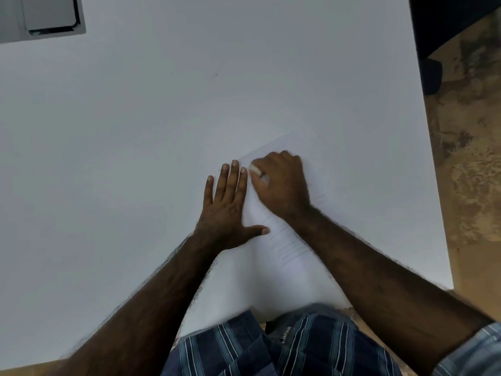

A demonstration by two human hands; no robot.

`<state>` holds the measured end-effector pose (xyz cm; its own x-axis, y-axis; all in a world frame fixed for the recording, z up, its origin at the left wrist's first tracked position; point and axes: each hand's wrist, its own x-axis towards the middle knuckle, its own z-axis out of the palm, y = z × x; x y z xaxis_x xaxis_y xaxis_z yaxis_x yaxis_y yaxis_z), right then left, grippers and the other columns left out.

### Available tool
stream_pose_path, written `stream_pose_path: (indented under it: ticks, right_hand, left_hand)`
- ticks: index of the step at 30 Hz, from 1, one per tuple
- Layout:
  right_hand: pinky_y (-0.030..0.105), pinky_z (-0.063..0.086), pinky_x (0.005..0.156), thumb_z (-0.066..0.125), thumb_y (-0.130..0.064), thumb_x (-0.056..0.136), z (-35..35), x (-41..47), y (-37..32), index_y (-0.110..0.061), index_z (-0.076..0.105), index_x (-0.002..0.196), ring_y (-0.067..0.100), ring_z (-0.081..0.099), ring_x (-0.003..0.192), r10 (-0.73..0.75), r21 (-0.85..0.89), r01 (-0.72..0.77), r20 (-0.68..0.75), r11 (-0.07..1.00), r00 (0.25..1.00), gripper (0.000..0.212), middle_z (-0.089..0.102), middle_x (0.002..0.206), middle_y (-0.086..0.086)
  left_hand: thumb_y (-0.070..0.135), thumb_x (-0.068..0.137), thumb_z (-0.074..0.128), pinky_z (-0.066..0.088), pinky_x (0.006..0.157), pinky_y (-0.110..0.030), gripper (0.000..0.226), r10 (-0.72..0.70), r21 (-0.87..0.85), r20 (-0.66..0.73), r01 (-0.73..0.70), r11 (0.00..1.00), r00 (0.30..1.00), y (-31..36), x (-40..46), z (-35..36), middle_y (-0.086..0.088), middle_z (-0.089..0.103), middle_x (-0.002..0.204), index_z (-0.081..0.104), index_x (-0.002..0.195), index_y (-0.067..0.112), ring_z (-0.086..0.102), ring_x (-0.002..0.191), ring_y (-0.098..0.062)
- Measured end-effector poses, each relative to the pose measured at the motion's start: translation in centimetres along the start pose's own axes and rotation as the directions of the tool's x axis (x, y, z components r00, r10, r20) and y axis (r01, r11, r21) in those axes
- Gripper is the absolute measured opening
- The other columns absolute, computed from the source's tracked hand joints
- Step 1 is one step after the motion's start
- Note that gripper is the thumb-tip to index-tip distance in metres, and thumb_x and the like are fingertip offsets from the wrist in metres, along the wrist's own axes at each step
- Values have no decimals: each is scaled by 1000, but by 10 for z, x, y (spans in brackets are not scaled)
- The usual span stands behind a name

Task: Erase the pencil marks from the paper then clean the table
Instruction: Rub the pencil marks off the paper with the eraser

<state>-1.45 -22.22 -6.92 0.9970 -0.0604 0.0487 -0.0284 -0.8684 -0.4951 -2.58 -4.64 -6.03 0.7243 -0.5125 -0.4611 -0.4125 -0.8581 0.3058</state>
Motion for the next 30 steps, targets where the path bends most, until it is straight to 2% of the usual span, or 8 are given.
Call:
stream_pose_path:
  ticks: [2, 6, 10, 12, 15, 20, 25, 30]
  right_hand:
    - [42, 47, 82, 65, -34, 99, -3, -1, 5, -17, 79, 106, 26, 67, 92, -51, -12, 51, 31, 999, 998, 24, 78, 98, 3]
    - [42, 49, 78, 67, -32, 98, -13, 13, 21, -17, 77, 98, 24, 64, 86, 248, 4, -252, -199, 968, 948, 17, 74, 91, 0]
    - [41, 48, 80, 66, -32, 98, 0, 2, 4, -16, 78, 103, 25, 65, 89, -33, -6, 33, 3, 999, 999, 21, 76, 95, 3]
    - [42, 49, 78, 67, -33, 98, -3, 5, 12, -17, 78, 103, 24, 65, 89, -8, -19, 8, -4, 1000, 1000, 20, 76, 95, 2]
    - [47, 50, 75, 68, -29, 96, -9, 14, 21, -18, 75, 94, 24, 62, 84, 235, 3, -239, -190, 971, 953, 13, 72, 88, 0]
    - [42, 51, 81, 70, -31, 97, -1, 5, 2, -12, 79, 104, 26, 68, 89, -20, 7, 20, -3, 1000, 1000, 22, 78, 97, 6]
    - [40, 50, 76, 68, -30, 97, -10, 16, 16, -16, 76, 98, 24, 64, 86, 265, 15, -268, -208, 963, 941, 17, 74, 91, 1]
    - [37, 47, 81, 65, -34, 99, -5, 8, 4, -14, 79, 103, 25, 68, 90, 7, -9, -7, -17, 1000, 1000, 25, 78, 97, 4]
  left_hand:
    - [101, 70, 36, -13, 125, -54, 138, -3, -4, 5, 3, 1000, 1000, 0, 0, 0, -6, -35, 165, -22, 160, 14, -33, 152, -24]
    - [101, 71, 38, -13, 125, -55, 138, -2, -14, 18, 2, 1000, 1000, 1, 1, -1, -6, -37, 164, -25, 159, 14, -35, 151, -25]
    - [101, 70, 36, -14, 125, -54, 138, -6, -9, 8, 6, 1000, 1000, 0, 0, 0, -6, -35, 165, -23, 160, 14, -34, 152, -25]
    - [101, 70, 37, -14, 125, -54, 138, -9, -14, 10, 9, 1000, 1000, 0, -1, -1, -6, -35, 165, -24, 159, 15, -34, 152, -25]
    - [100, 71, 39, -13, 125, -55, 138, -4, -19, 12, 4, 1000, 1000, 1, 0, -2, -6, -37, 164, -25, 159, 15, -35, 151, -24]
    - [101, 71, 36, -11, 126, -56, 138, -4, -4, 12, 4, 1000, 1000, 1, 0, -1, -8, -32, 166, -21, 160, 14, -31, 153, -26]
    - [101, 71, 37, -11, 125, -56, 138, -7, -11, 23, 8, 1000, 1000, 2, 1, -1, -6, -36, 164, -26, 159, 15, -35, 152, -25]
    - [101, 71, 36, -11, 126, -56, 137, -5, -11, 17, 5, 1000, 1000, 2, 1, -2, -7, -35, 165, -23, 159, 15, -33, 152, -25]
